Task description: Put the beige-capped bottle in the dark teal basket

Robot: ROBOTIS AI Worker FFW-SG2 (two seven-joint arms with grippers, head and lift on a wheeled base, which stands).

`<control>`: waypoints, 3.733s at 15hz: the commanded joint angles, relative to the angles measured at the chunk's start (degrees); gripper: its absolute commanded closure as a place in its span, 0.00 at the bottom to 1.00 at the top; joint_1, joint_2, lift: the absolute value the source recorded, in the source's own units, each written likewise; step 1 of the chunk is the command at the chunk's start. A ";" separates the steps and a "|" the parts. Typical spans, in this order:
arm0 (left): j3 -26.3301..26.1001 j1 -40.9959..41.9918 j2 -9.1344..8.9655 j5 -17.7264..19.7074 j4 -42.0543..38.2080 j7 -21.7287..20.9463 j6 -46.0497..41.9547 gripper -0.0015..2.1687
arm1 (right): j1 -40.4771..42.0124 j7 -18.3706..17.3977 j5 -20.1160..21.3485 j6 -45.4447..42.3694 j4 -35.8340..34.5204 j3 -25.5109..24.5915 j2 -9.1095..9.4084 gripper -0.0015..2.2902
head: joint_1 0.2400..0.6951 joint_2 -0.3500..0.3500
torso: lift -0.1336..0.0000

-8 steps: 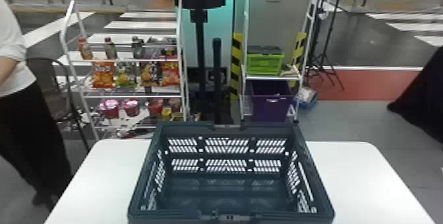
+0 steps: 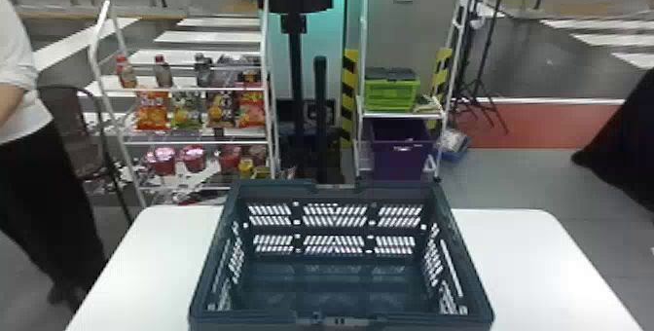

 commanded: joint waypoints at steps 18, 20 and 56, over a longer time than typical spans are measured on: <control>0.18 0.00 0.35 0.21 0.00 0.00 1.05 0.07 | -18.02 -5.18 0.78 47.71 -26.01 2.73 1.14 0.93 | 0.57 0.50 | 1.00; 0.18 0.26 0.44 0.29 -0.09 0.00 1.05 0.07 | -22.94 -7.03 1.13 54.22 -26.01 4.84 1.14 0.93 | 0.57 0.50 | 1.00; 1.93 -0.18 -0.26 2.05 1.85 0.17 0.88 0.07 | -77.69 -18.72 -1.60 102.91 22.33 23.91 3.13 0.90 | 0.57 0.50 | 1.00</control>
